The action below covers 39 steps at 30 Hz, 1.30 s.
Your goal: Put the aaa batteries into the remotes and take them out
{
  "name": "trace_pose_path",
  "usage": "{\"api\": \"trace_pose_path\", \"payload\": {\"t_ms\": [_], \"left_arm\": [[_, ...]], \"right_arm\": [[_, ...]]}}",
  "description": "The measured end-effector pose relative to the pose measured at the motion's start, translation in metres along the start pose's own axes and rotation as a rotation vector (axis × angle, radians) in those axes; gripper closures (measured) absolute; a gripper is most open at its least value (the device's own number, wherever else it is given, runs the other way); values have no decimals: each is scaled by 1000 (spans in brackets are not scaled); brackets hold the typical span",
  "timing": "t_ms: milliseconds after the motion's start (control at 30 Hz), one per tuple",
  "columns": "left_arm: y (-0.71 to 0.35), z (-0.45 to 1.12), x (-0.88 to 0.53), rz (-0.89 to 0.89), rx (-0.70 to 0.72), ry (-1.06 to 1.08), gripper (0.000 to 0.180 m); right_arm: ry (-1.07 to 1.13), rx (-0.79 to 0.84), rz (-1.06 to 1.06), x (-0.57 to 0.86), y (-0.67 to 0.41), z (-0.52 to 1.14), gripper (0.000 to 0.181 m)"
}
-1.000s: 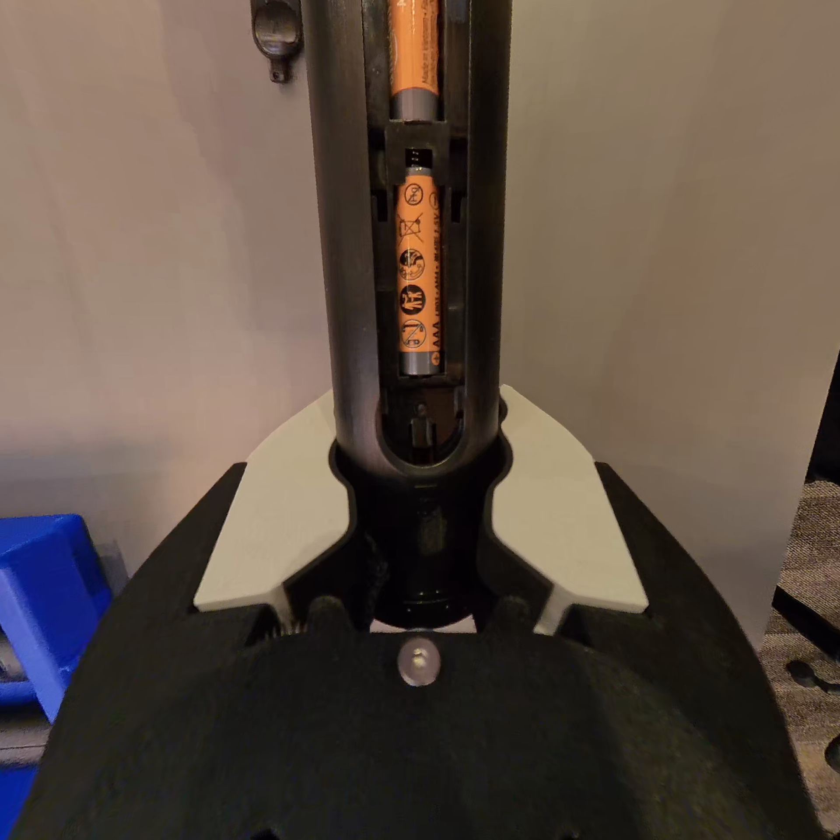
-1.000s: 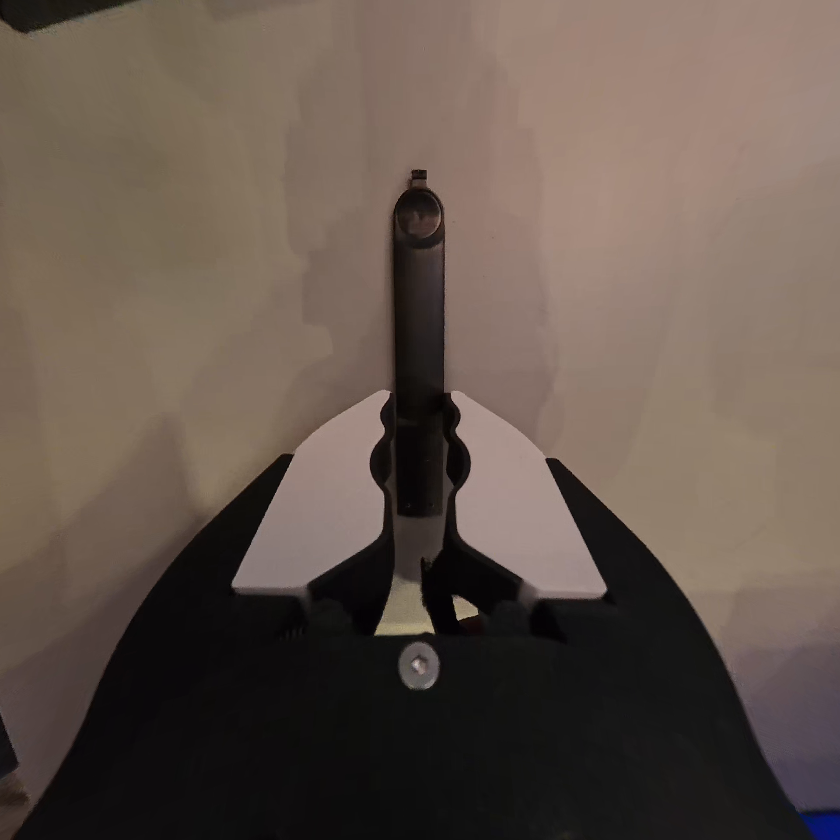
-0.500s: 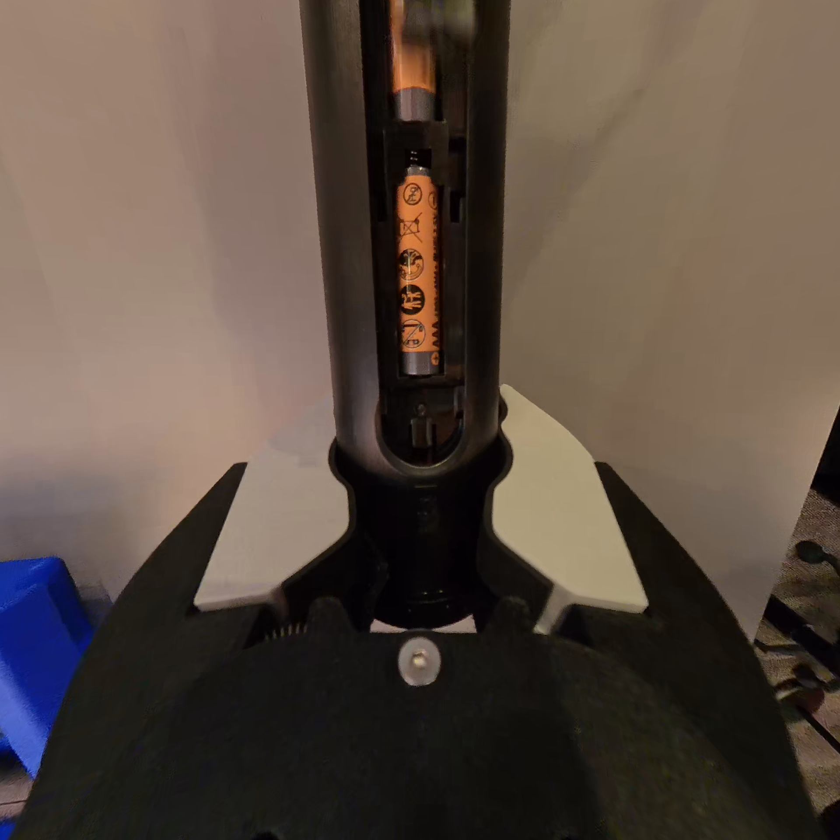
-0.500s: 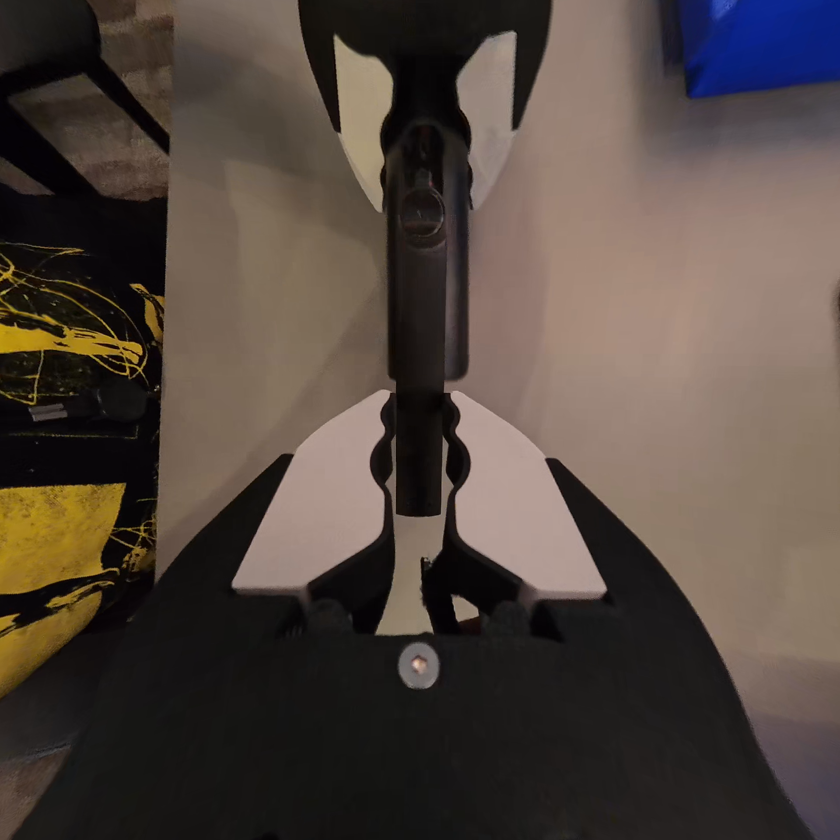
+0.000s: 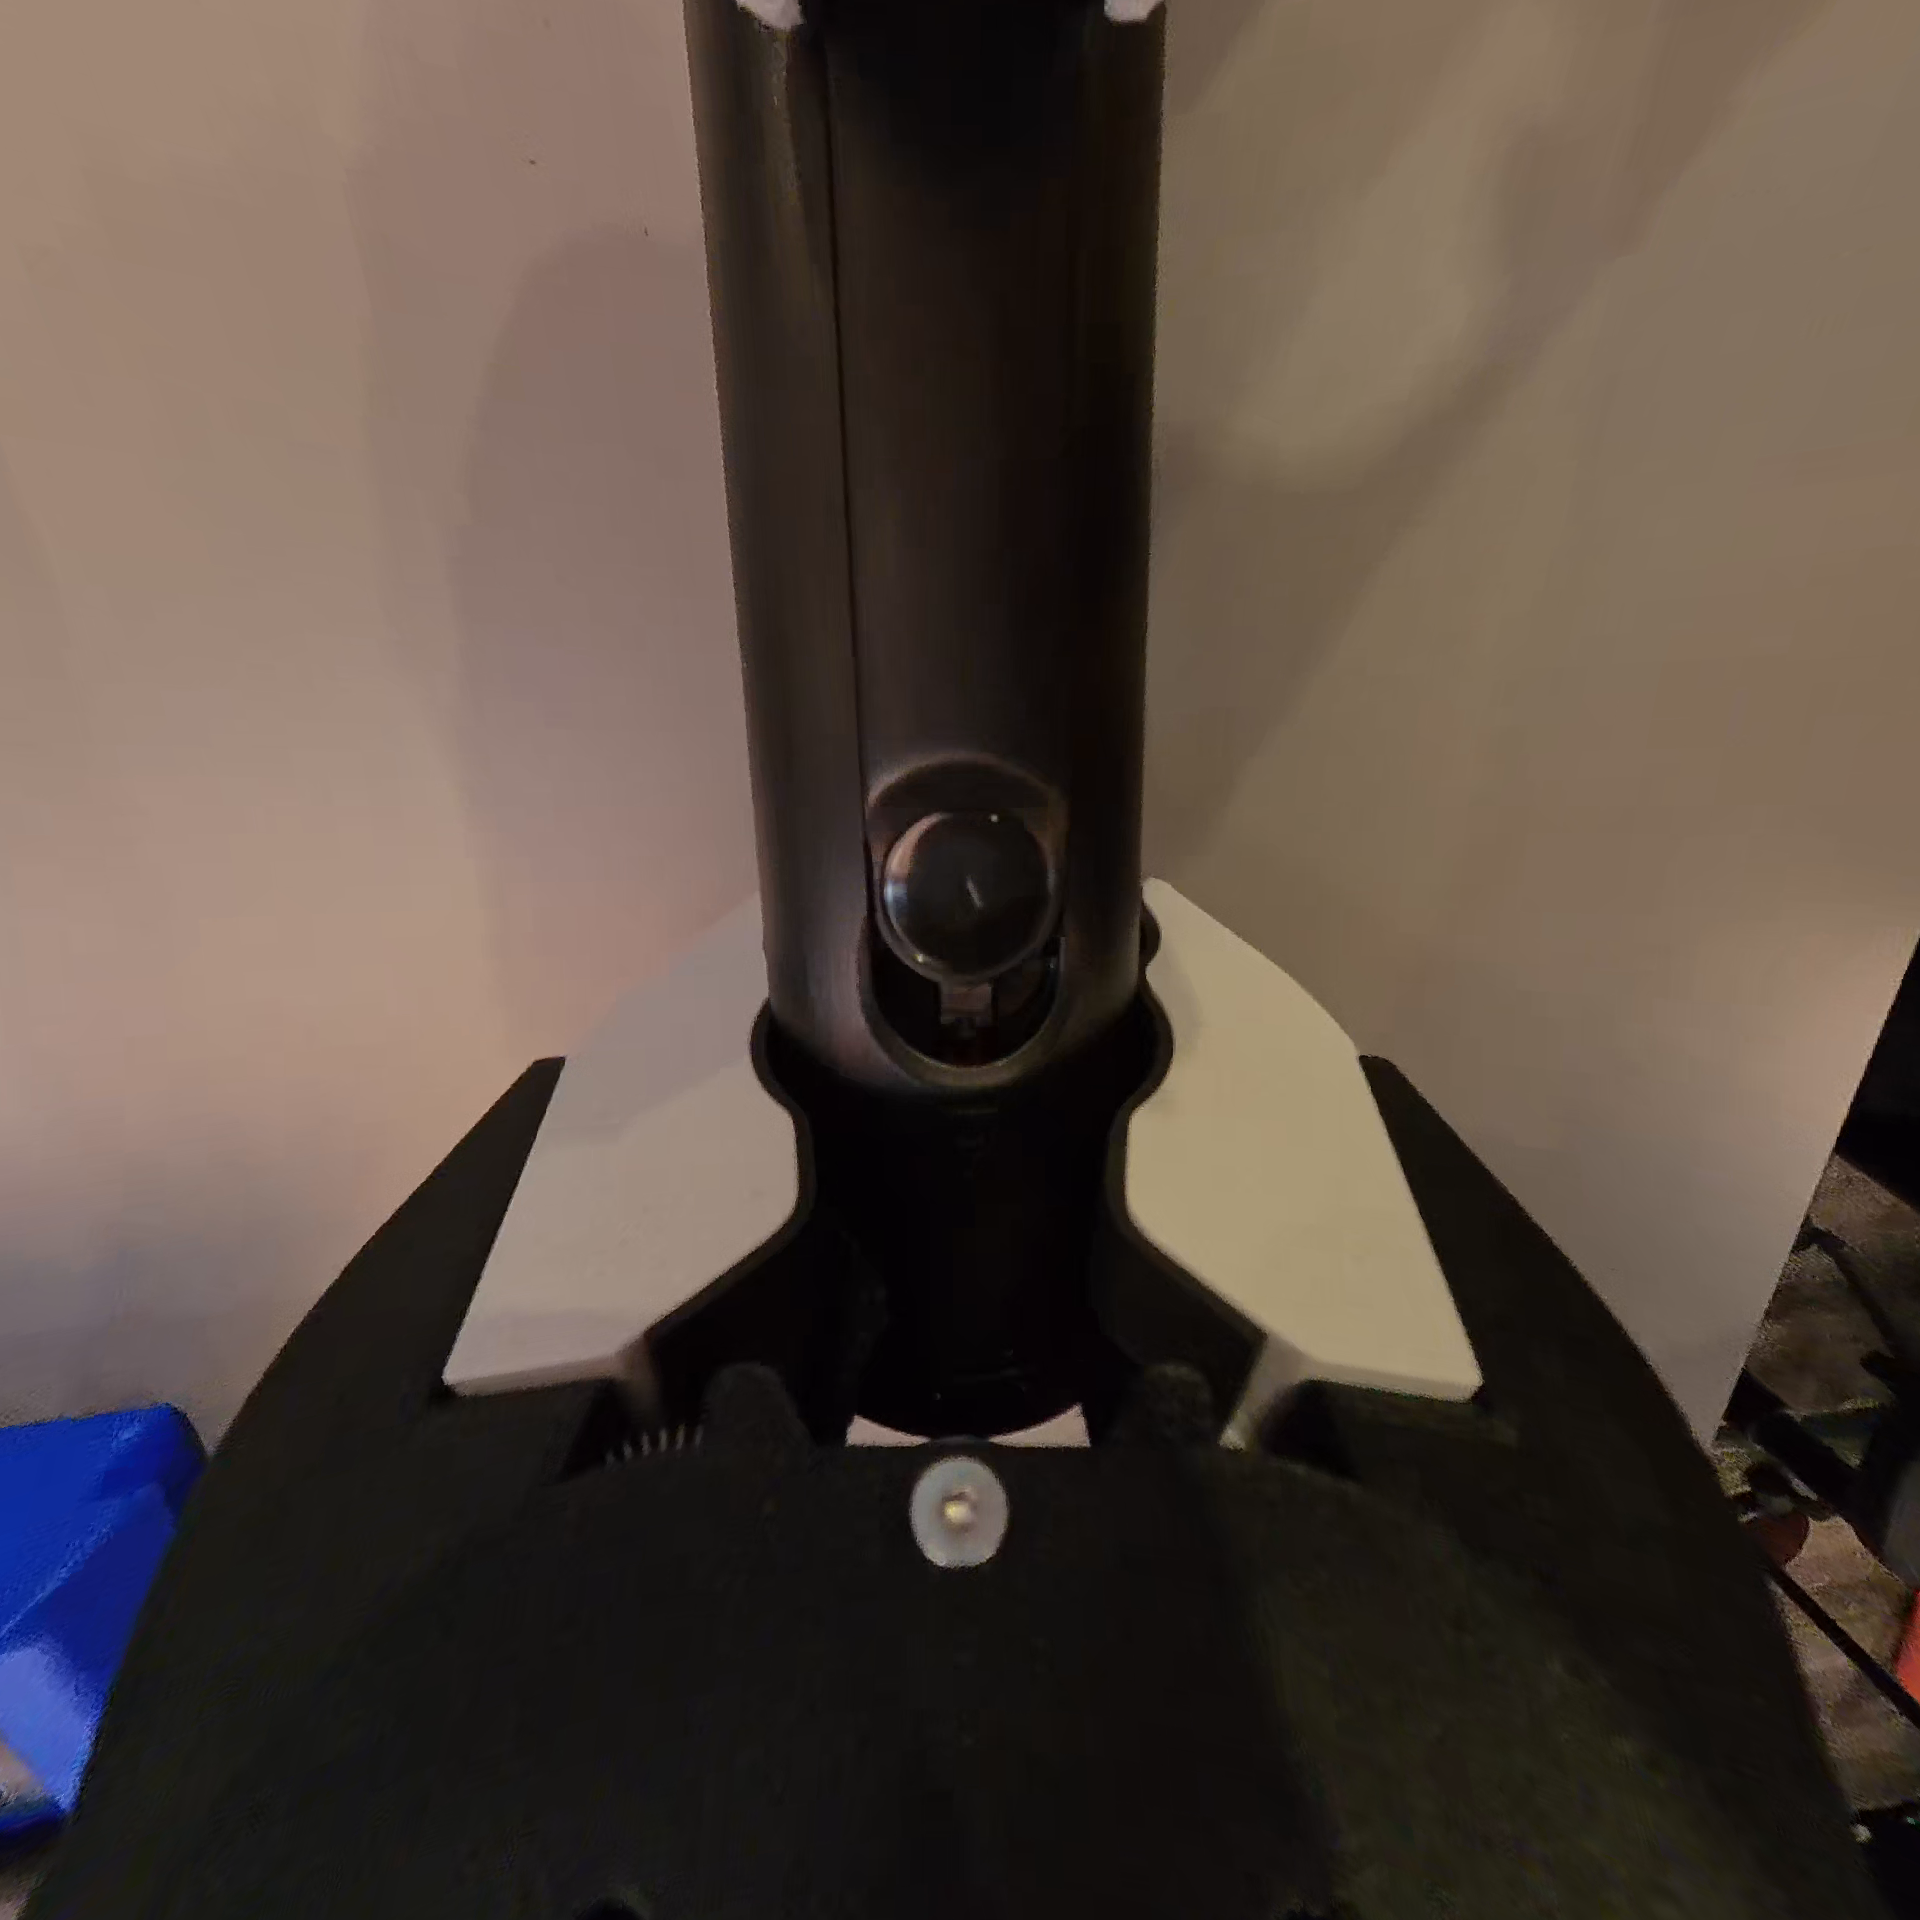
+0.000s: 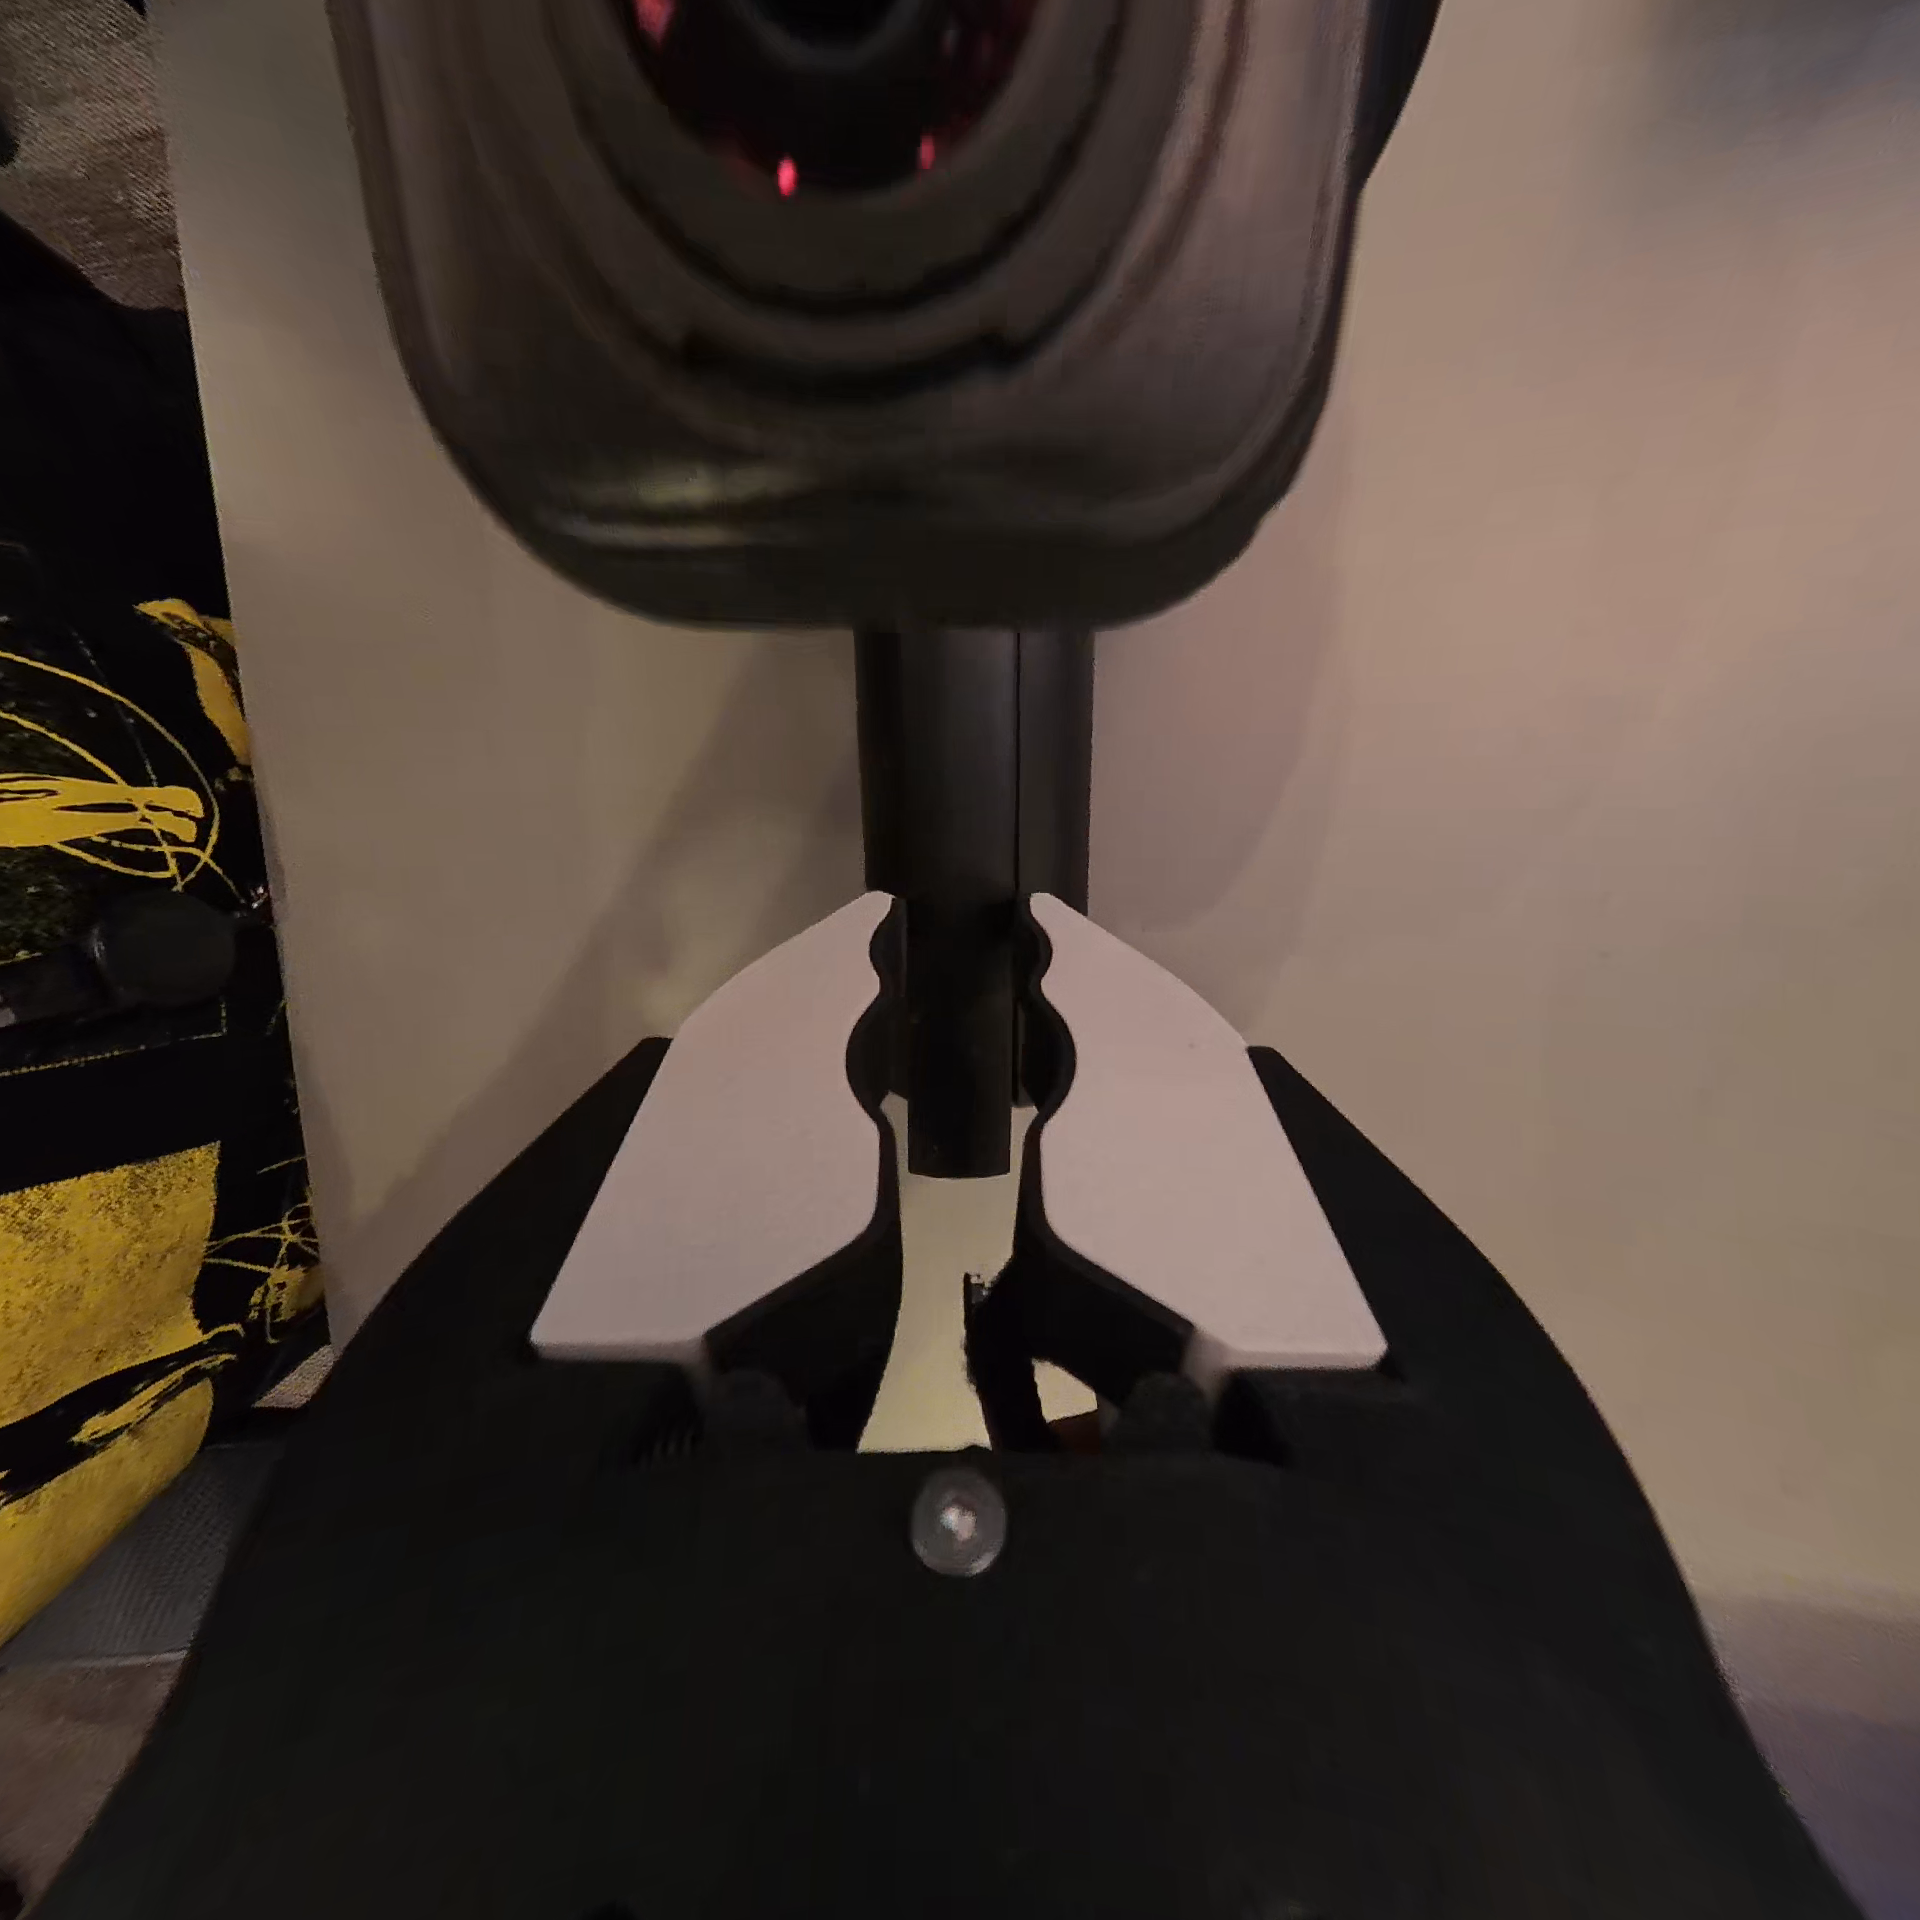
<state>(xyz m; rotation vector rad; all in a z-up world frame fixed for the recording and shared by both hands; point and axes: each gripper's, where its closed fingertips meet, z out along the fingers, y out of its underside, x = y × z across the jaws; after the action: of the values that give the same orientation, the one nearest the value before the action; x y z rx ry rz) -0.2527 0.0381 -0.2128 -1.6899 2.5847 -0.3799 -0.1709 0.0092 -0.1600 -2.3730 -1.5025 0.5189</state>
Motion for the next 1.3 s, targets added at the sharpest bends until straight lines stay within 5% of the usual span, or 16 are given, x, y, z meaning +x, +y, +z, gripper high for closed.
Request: {"api": "trace_pose_path", "payload": {"t_ms": [500,667,967,1300], "left_arm": [[0,3,-5,1,-25,-29,120],[-5,2,-4,-6,23,-27,120],[-17,-7,-6,-7,99,-58,120],[-46,-23,-1,-11,265,-51,120]], "right_arm": [[3,6,8,6,-1,7,162],[8,91,63,11,5,-8,146],[-104,468,404,19,46,-51,143],[-370,1076,528,13,33,-79,137]]}}
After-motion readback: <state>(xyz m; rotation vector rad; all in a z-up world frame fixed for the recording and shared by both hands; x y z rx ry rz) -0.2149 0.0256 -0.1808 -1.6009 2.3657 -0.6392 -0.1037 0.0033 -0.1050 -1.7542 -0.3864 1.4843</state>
